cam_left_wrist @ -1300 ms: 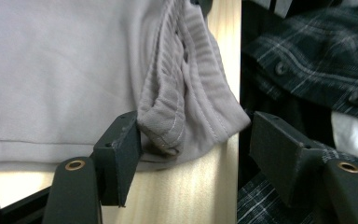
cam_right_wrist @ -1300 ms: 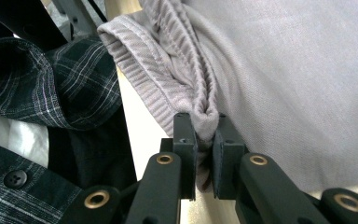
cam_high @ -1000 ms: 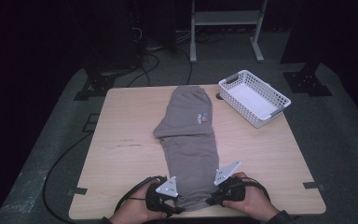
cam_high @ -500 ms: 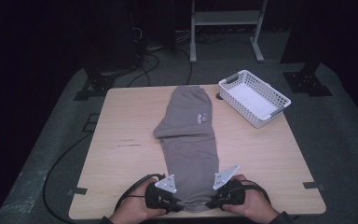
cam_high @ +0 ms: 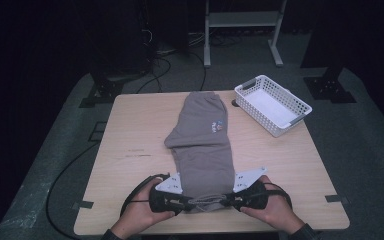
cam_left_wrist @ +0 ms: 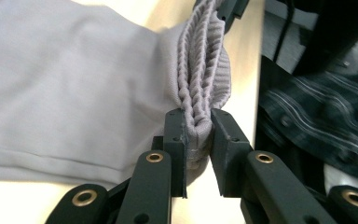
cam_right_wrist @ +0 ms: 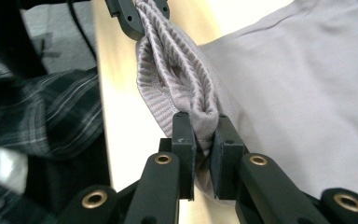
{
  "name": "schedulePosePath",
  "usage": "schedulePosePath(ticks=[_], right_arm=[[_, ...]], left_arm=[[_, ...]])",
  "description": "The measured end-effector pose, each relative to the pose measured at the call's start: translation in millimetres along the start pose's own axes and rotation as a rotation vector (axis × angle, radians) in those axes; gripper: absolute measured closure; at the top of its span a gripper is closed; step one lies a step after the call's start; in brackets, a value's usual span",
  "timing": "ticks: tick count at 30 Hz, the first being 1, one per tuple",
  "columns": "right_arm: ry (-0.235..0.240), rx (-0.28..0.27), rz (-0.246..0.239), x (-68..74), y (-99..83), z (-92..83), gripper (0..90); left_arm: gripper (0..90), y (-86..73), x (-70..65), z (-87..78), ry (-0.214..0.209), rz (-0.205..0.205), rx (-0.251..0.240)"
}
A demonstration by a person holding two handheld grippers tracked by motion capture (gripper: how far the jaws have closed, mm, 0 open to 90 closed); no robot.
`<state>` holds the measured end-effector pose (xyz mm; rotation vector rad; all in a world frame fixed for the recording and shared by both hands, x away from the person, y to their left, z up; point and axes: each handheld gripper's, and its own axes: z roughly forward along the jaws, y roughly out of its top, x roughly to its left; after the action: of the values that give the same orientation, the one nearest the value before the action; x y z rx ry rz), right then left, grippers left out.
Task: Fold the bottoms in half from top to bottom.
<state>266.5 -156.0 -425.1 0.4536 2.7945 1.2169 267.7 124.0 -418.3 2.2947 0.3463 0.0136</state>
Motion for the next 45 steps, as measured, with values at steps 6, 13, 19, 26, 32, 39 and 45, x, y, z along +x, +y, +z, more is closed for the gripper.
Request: schedulePosePath(ticks=[6, 13, 19, 26, 32, 39, 45], right_arm=[[-0.064, -0.021, 0.005, -21.4, 7.8, 0.9, 81.0], [-0.109, 0.002, 0.017, -49.1, 13.7, 15.0, 80.8], [-0.127, 0.031, 0.037, -65.3, 15.4, 28.9, 80.6], [-0.141, 0.076, 0.050, -82.0, 13.1, 45.6, 80.2], [-0.132, 0.108, 0.069, -88.8, 10.6, 55.3, 79.5], [-0.139, 0.130, 0.032, -82.8, 11.2, 56.1, 79.3], [-0.099, 0.138, 0.023, -73.0, 7.9, 53.3, 79.2]], left_arm=[[76.7, 10.2, 20.8, 1.6, 0.075, 0.002, -0.015], [76.6, 9.7, 48.4, 13.0, 0.129, -0.047, -0.010], [76.5, 6.9, 66.8, 22.4, 0.153, -0.086, 0.004], [76.0, 1.3, 86.2, 37.4, 0.158, -0.128, 0.044], [75.4, -2.2, 93.2, 45.4, 0.148, -0.145, 0.069], [75.1, -3.9, 86.7, 46.2, 0.117, -0.136, 0.099], [75.1, -8.0, 75.9, 43.4, 0.068, -0.111, 0.120]])
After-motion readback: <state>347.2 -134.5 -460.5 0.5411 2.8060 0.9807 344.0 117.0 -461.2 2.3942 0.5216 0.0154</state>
